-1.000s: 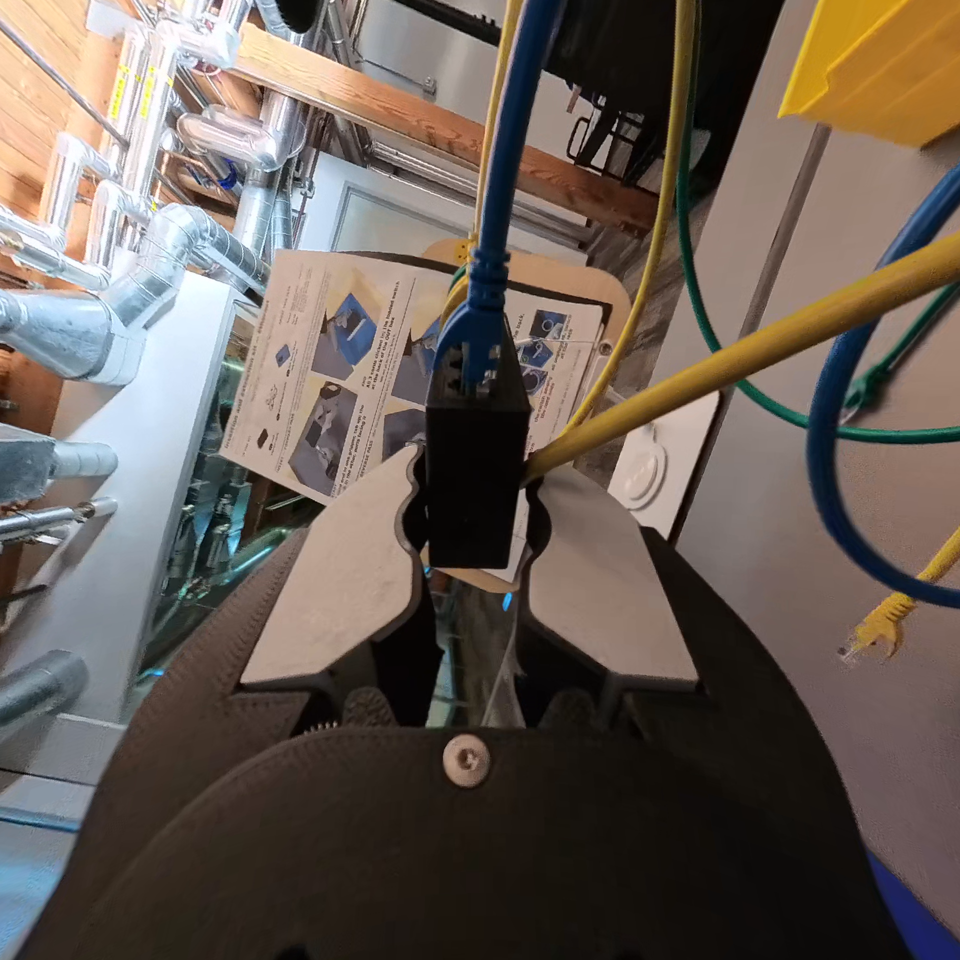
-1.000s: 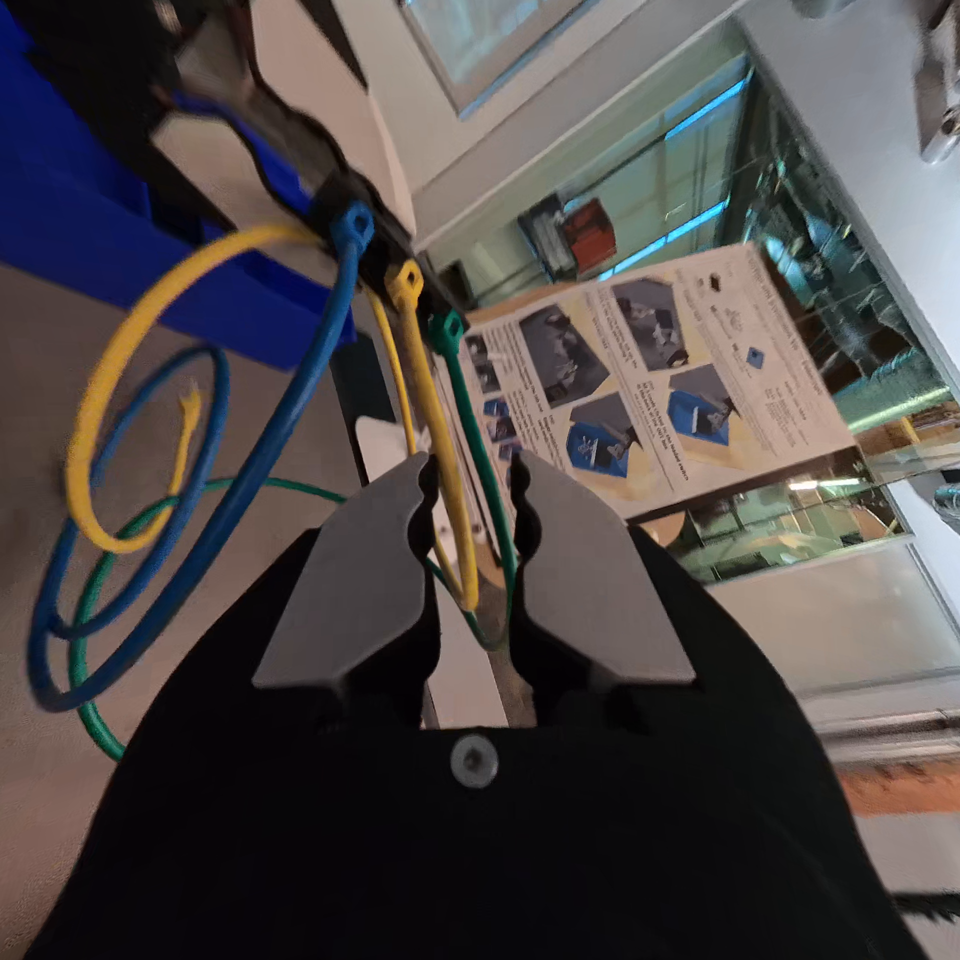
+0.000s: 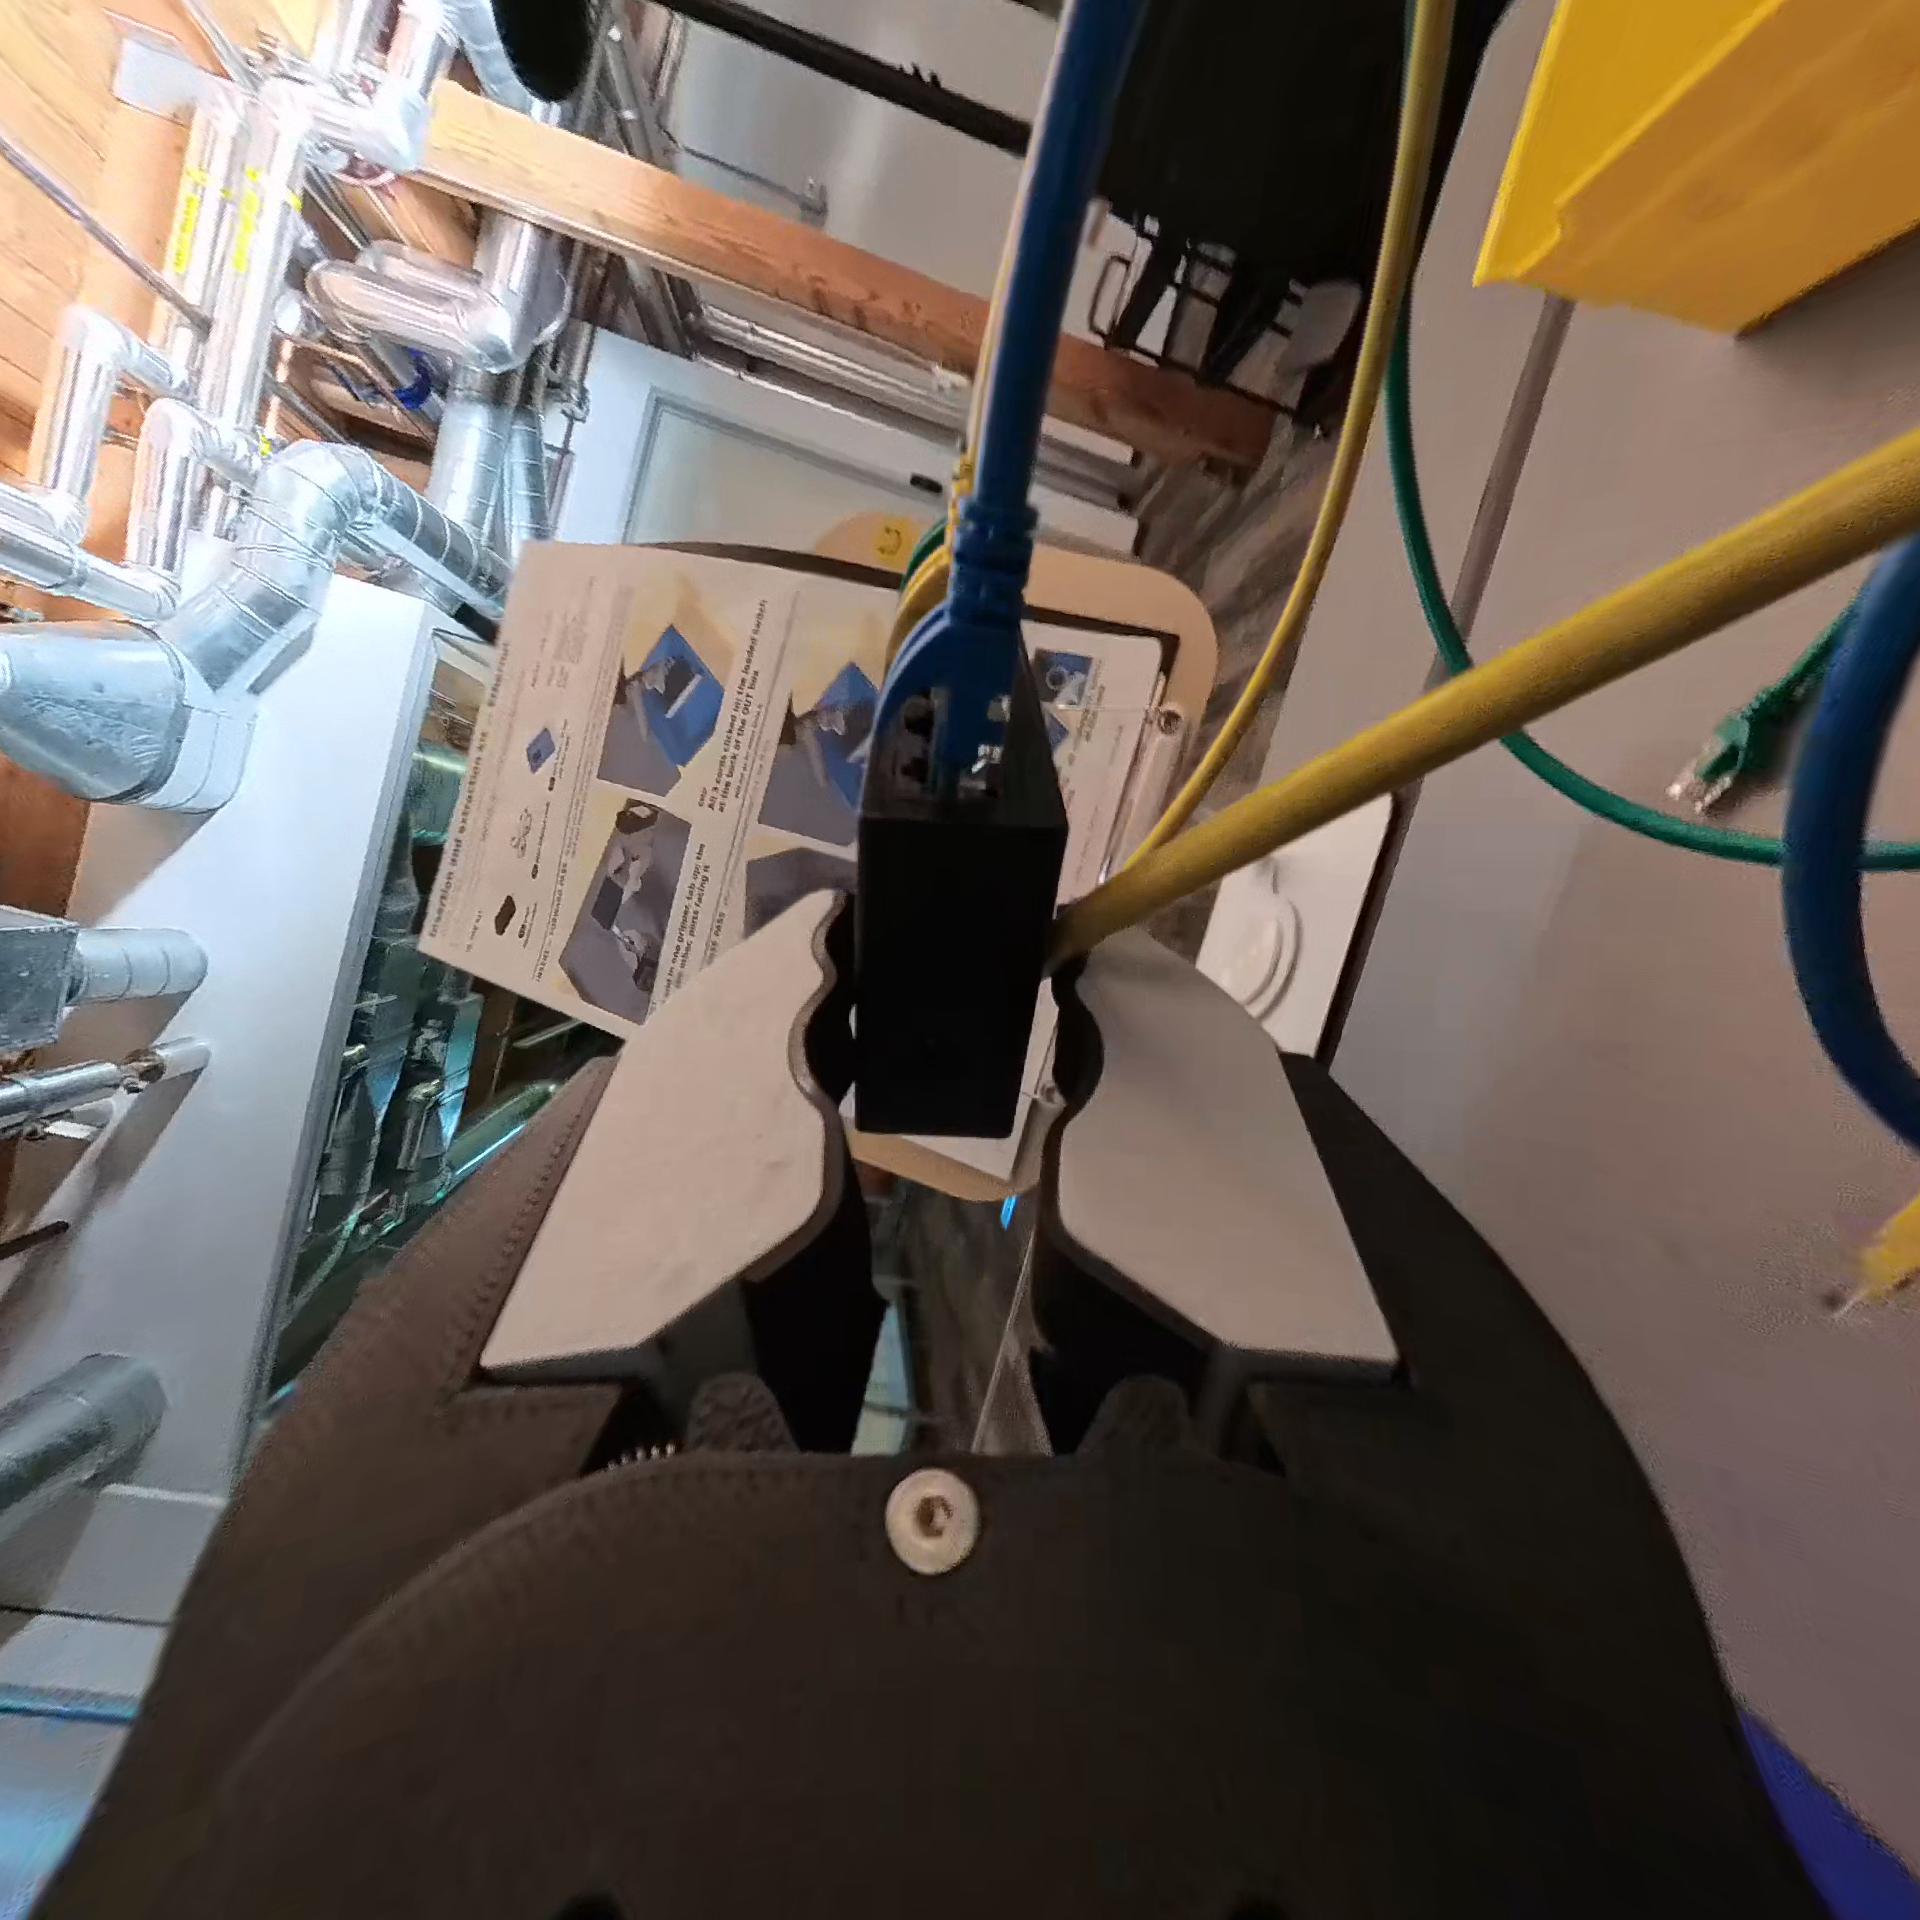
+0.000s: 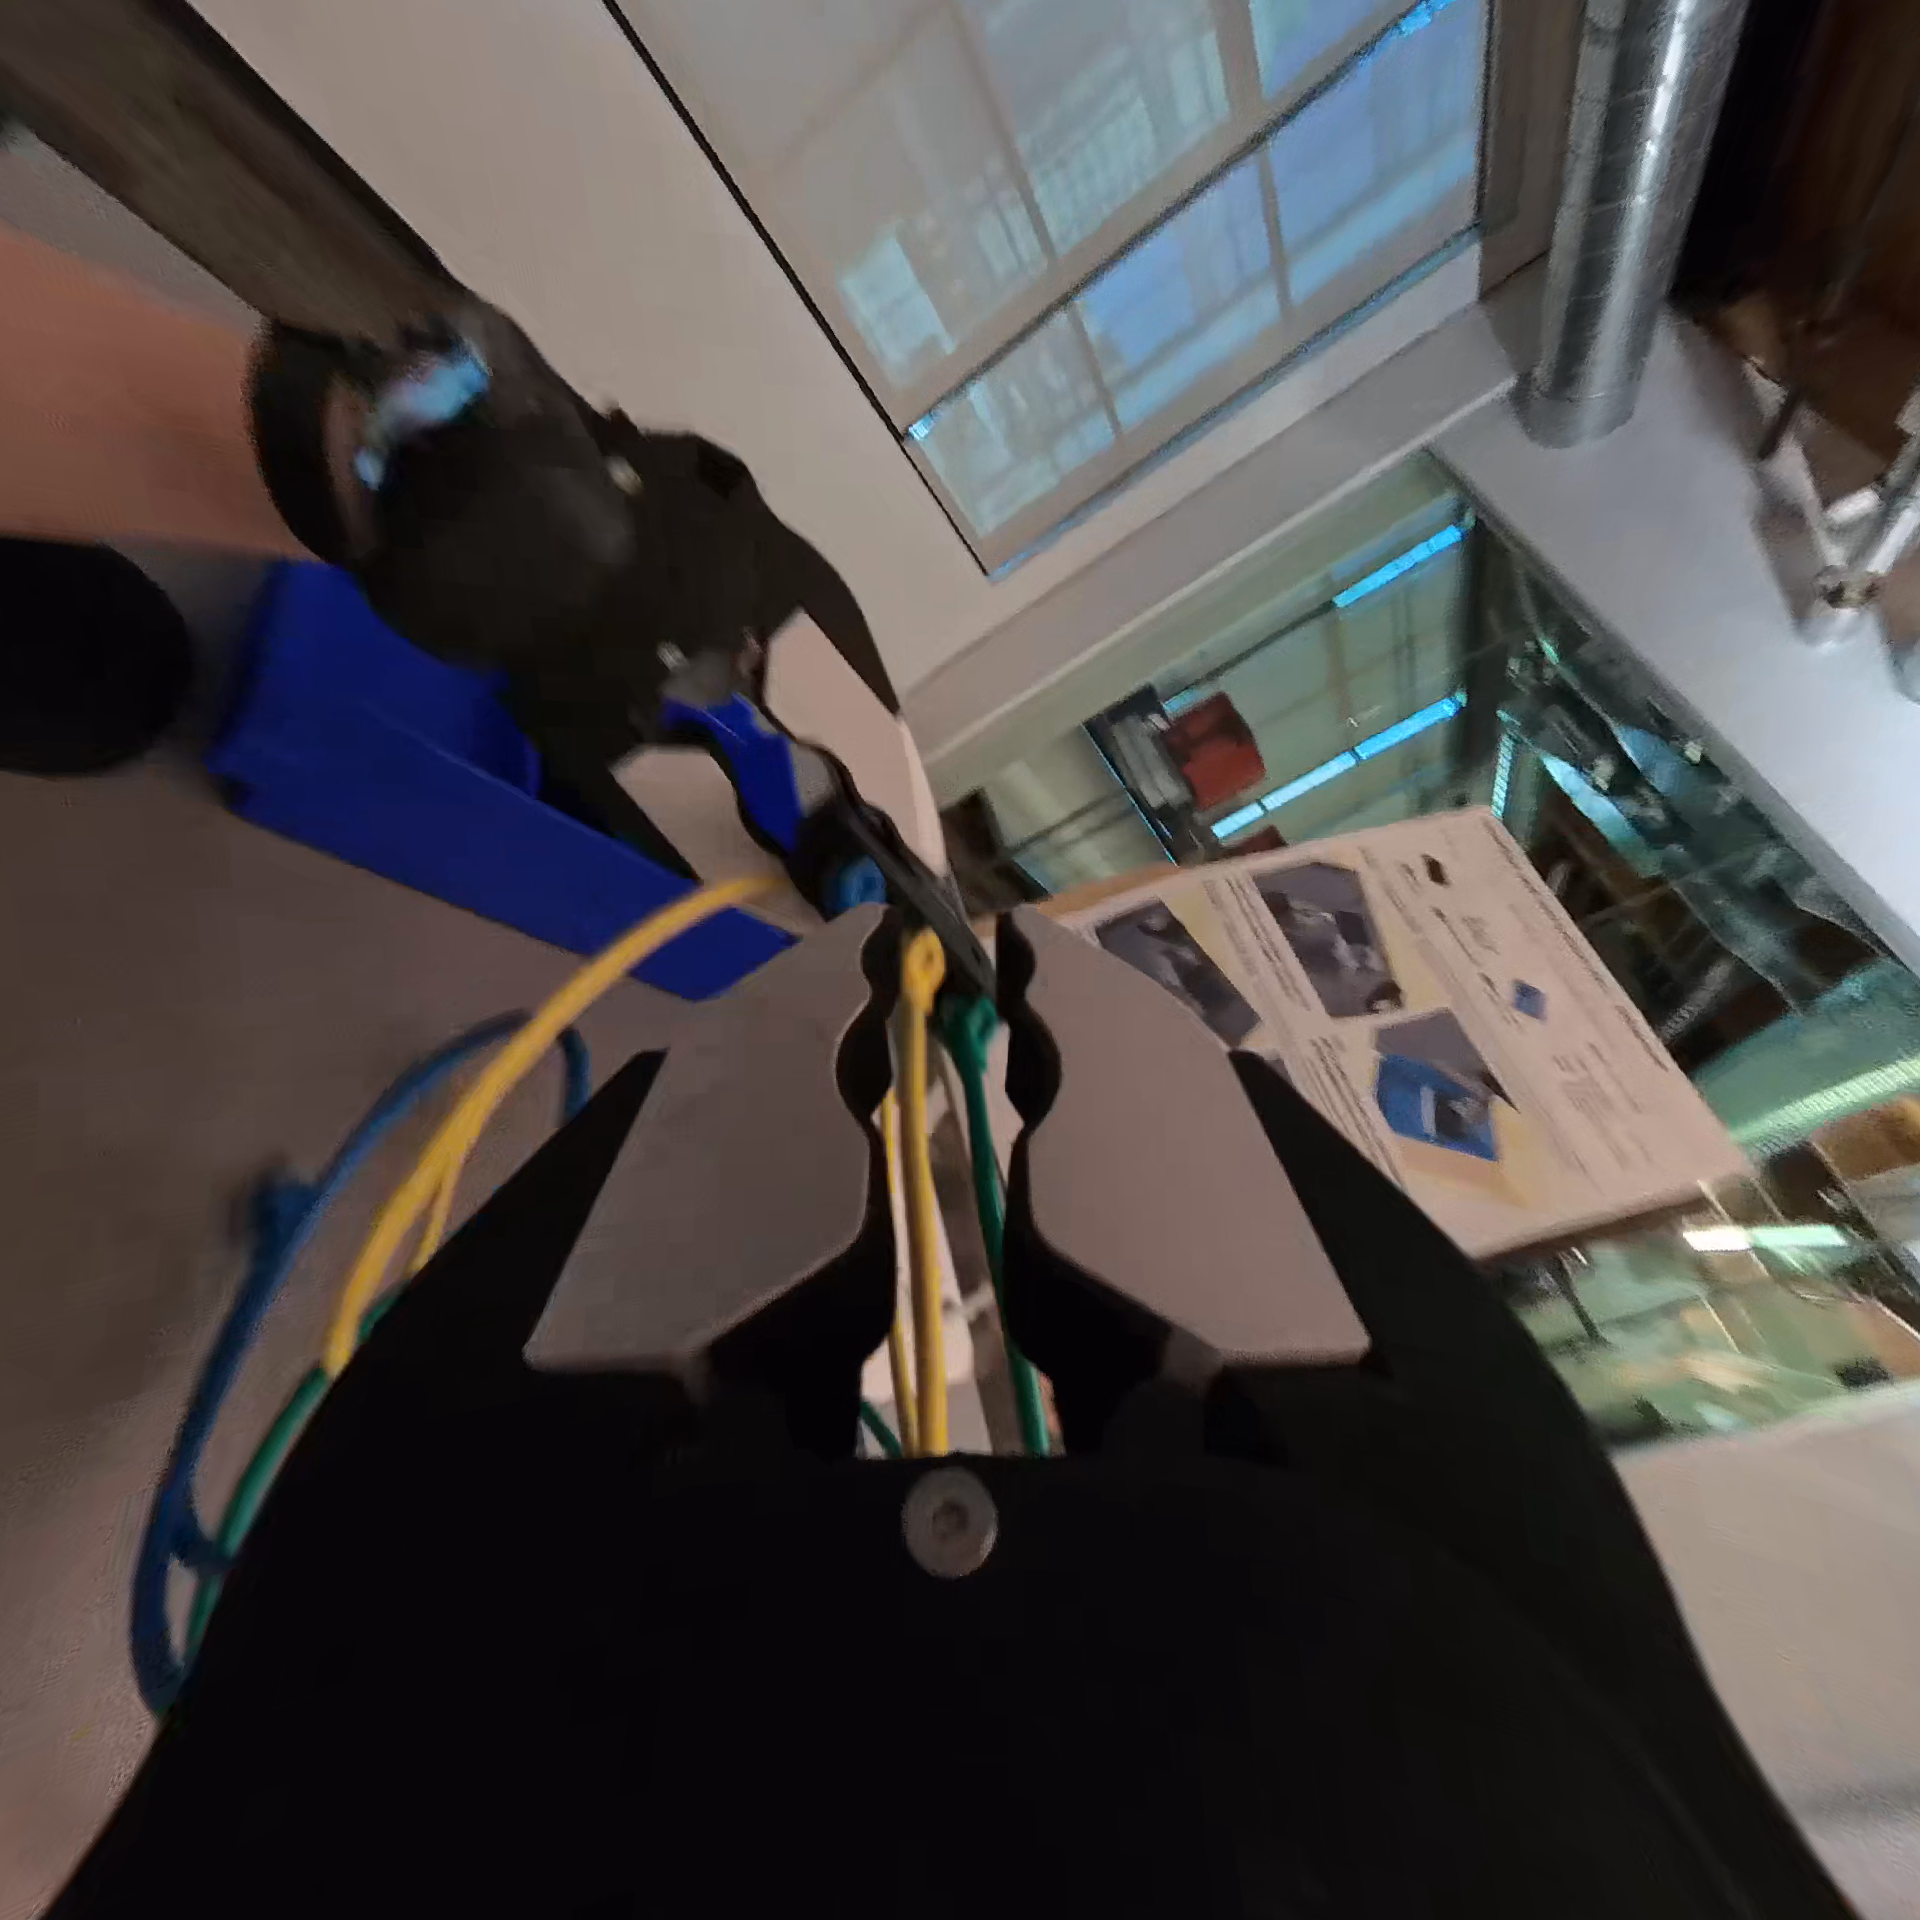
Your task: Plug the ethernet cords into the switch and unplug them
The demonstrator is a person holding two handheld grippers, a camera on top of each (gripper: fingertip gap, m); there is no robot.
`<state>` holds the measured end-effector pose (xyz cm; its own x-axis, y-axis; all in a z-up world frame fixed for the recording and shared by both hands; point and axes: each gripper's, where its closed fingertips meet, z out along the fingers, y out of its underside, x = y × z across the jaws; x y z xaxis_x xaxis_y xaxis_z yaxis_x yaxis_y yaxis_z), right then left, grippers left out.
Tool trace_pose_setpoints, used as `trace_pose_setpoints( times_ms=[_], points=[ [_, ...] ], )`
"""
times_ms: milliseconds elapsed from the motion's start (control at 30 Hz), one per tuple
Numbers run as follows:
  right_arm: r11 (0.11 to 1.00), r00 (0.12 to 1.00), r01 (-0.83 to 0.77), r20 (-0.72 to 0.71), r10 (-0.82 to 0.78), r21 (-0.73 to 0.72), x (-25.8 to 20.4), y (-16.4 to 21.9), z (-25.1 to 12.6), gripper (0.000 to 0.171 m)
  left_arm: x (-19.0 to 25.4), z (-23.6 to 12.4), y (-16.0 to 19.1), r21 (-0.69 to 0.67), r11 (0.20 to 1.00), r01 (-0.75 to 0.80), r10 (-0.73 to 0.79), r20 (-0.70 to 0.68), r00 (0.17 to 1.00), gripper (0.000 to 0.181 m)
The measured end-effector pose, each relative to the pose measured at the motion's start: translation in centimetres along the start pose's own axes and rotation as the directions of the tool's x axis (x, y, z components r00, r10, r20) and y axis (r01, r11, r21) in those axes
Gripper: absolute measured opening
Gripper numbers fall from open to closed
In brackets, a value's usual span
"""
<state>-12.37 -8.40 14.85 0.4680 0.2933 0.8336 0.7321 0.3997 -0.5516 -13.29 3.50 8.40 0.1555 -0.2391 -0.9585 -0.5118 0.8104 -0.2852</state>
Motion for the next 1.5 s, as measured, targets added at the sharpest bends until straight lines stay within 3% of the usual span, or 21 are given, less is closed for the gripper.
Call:
trace_pose_setpoints(
  times_ms=[100, 267, 400, 667, 1000, 1167, 1500],
  points=[
    [0.997, 0.995, 0.072, 0.063, -0.072, -0.004, -2.3, 0.0, 2.0, 0.023, 1.5, 0.5, -0.1, -0.041, 0.997, -0.059, 0.057, -0.049, 0.997, 0.034],
    [0.941, 0.966, 0.250, 0.125, -0.227, -0.226, -4.4, 4.9, 5.0, 0.027, 3.2, 1.2, -0.2, -0.082, 0.992, -0.092, 0.082, -0.110, 0.991, 0.034],
    [0.887, 0.939, 0.342, 0.141, -0.313, -0.309, -4.7, 7.1, 5.9, 0.026, 3.5, 1.1, -0.5, -0.078, 0.993, -0.083, 0.073, -0.126, 0.989, 0.034],
    [0.880, 0.912, 0.408, 0.068, -0.404, -0.244, -4.2, 6.9, 6.3, 0.016, 3.4, 1.0, -0.7, -0.073, 0.995, -0.074, 0.063, -0.133, 0.989, 0.034],
    [0.902, 0.926, 0.378, 0.085, -0.368, -0.207, -4.8, 6.4, 6.1, 0.015, 3.5, 1.1, -0.8, -0.064, 0.996, -0.065, 0.055, -0.147, 0.988, 0.034],
    [0.892, 0.936, 0.346, 0.169, -0.309, -0.291, -5.8, 7.7, 6.6, 0.015, 4.6, 2.1, 0.0, -0.080, 0.994, -0.072, 0.056, -0.185, 0.981, 0.036],
    [0.847, 0.879, 0.357, 0.449, -0.162, -0.394, -5.3, 7.6, 7.1, 0.015, 5.0, 2.2, 0.2, -0.053, 0.987, 0.152, -0.161, -0.296, 0.941, 0.036]
  ],
)
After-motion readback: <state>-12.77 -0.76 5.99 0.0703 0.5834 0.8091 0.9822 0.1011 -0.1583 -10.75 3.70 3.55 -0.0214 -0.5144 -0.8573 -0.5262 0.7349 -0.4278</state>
